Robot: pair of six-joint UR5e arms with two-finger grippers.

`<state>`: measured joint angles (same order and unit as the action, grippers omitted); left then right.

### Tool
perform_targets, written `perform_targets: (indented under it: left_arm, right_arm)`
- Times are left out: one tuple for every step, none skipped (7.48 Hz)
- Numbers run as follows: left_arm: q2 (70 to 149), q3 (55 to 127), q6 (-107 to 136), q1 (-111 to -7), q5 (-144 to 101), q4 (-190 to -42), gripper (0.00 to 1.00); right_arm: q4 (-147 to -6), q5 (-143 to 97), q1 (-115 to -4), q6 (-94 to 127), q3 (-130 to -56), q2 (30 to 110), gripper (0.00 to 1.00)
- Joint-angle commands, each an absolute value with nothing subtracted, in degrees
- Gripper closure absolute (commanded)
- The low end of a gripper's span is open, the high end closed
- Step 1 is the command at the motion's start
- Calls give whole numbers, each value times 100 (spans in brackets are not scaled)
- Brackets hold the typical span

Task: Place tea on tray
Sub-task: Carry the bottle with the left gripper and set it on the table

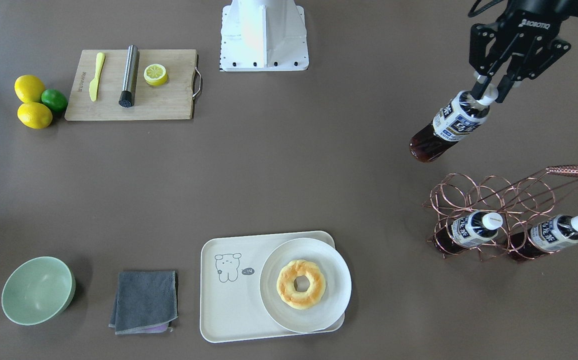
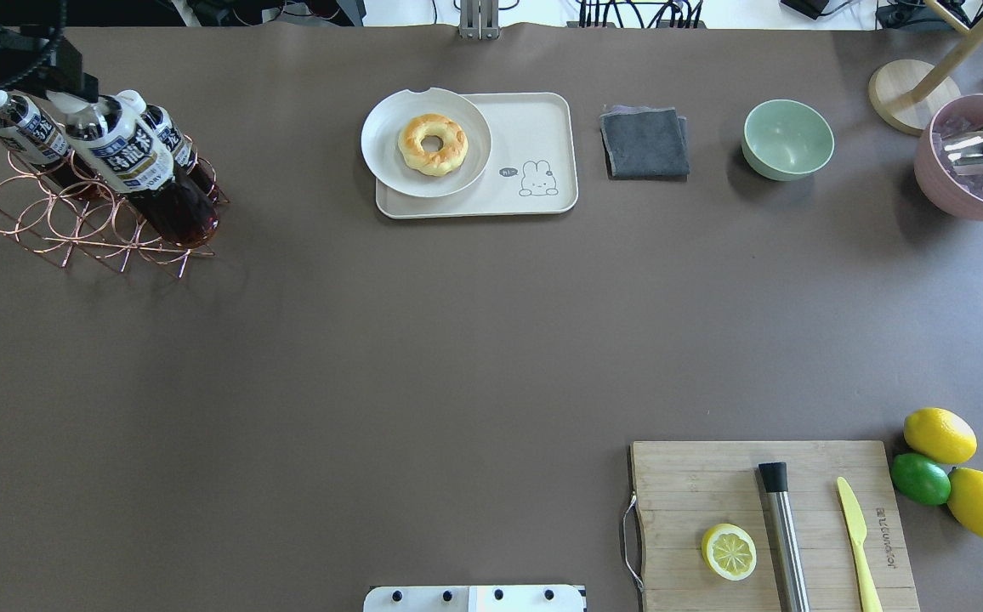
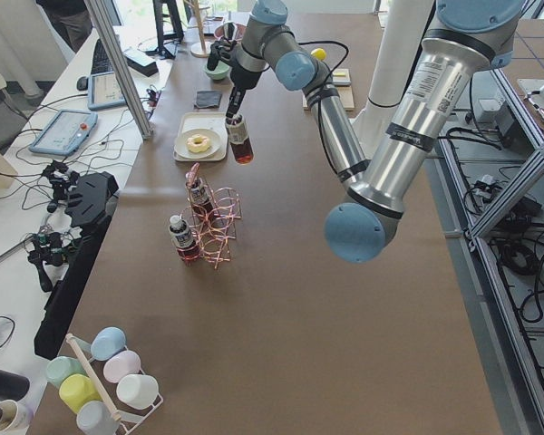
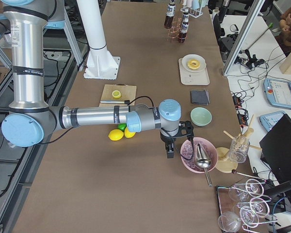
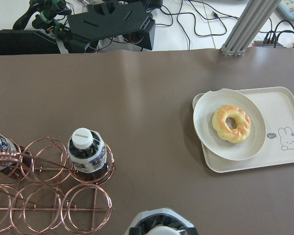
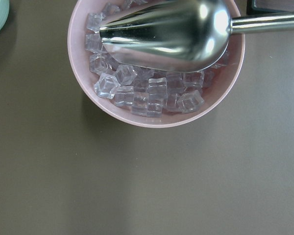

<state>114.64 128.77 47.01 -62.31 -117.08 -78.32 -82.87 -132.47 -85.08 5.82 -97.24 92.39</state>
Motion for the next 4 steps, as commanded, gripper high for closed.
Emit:
perform_targets:
  left_arm:
    - [12575, 12429, 5533, -5164, -10700, -7137, 100]
    - [12864, 12236, 5981, -4802, -10383, -7128, 100]
    - [13198, 12026, 6490, -4268, -9910, -7076, 100]
    - [13575, 11849, 6861, -3793, -9496, -6858, 100]
  right_arm:
    - [-8288, -13193, -8508, 589, -9729, 9211, 0]
    - [-8297, -13097, -8508, 589, -9721, 9185, 0]
    - [-8288, -13070, -8508, 589, -9721, 9176, 0]
    - [-8288, -13069, -8508, 589, -9721, 9158, 0]
